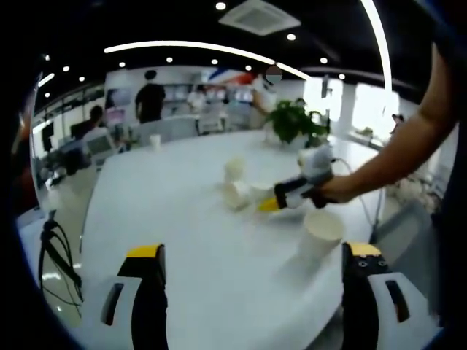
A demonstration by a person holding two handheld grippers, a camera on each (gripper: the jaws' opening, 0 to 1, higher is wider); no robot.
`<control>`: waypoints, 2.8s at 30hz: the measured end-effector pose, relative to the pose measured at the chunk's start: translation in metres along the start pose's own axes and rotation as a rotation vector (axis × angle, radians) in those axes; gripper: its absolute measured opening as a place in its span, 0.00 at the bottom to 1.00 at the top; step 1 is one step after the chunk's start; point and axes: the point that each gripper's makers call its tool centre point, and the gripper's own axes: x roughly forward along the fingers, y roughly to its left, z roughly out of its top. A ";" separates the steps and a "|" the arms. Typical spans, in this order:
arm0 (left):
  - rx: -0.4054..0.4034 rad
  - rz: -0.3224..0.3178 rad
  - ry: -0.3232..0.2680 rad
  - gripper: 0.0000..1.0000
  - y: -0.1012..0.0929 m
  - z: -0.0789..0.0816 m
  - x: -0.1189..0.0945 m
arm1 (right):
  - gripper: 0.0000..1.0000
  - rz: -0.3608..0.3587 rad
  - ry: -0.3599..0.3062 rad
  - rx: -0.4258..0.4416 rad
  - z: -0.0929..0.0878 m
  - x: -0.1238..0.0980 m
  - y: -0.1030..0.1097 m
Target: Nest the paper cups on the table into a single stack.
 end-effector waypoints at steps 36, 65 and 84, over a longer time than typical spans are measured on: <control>0.011 -0.041 -0.031 1.00 -0.013 0.014 0.008 | 0.36 -0.003 -0.079 -0.012 0.056 -0.035 -0.002; 0.024 -0.050 -0.041 1.00 -0.016 0.019 0.003 | 0.36 0.029 -0.097 -0.049 0.087 -0.046 0.008; 0.041 -0.052 -0.045 1.00 -0.018 0.024 0.000 | 0.35 0.036 -0.119 -0.096 0.136 -0.061 -0.009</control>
